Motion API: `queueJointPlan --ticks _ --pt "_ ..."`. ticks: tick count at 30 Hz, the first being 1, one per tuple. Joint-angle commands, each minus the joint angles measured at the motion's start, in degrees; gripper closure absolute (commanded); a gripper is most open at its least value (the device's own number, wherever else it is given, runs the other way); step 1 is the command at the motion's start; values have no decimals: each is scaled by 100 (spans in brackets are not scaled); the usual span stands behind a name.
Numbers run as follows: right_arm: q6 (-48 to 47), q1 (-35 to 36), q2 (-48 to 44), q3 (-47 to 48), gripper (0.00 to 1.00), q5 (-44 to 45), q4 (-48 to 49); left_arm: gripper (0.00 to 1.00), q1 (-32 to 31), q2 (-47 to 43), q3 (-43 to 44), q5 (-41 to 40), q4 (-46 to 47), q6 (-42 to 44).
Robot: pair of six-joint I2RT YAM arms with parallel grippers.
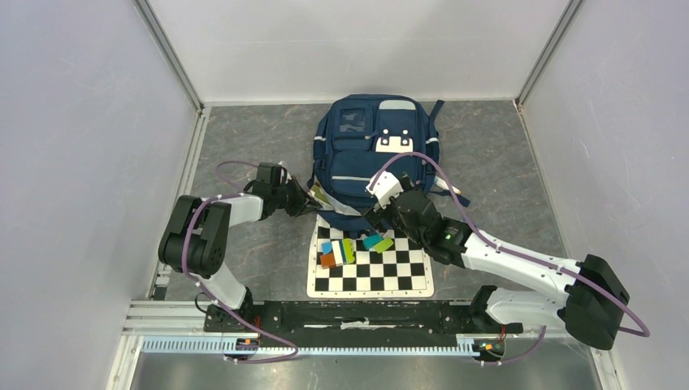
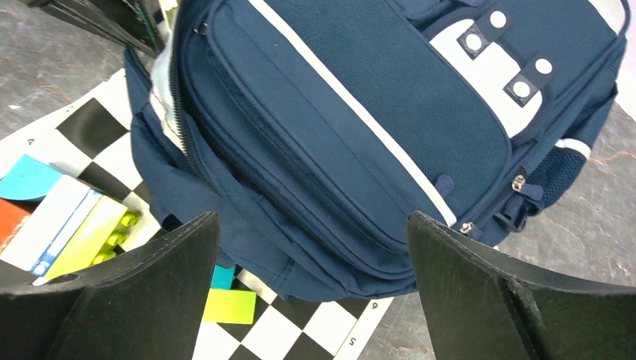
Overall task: Pack the student bag
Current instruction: Adjust the student bag at the center of the board.
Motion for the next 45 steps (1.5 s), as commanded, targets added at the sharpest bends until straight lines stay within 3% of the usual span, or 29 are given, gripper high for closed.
queueJointPlan --ticks 1,7,11,18,24,30,37,39,43,45 --pt "194 -46 3 -63 2 678 -23 98 -2 -550 129 9 172 -224" --pt "1032 -477 18 -178 2 639 -38 97 -2 -1485 996 -1187 -1337 868" --pt "1443 -710 -200 -402 2 243 281 95 -2 -1544 1237 -1261 -1909 1368" --pt "1896 -830 -465 -831 2 129 456 86 7 -1016 1014 -925 -2008 1458" --pt "1986 -847 -777 -1161 2 165 467 69 47 -602 1146 -841 -2048 1462" --pt "2096 -847 -954 -1427 2 288 429 72 129 -406 1181 -798 -2135 1528" --pt "2241 -874 -1106 -1624 2 441 397 60 130 -104 1123 -717 -2183 1514" --pt "2383 -1014 -1093 -1619 2 460 424 63 152 11 1108 -514 -1971 1384" --pt "2534 -1426 -1091 -1608 2 -69 750 98 242 -240 1032 -470 -1541 1223" --pt "2685 -1616 -1092 -1636 2 -430 992 98 253 -767 1023 -714 -1314 1279"
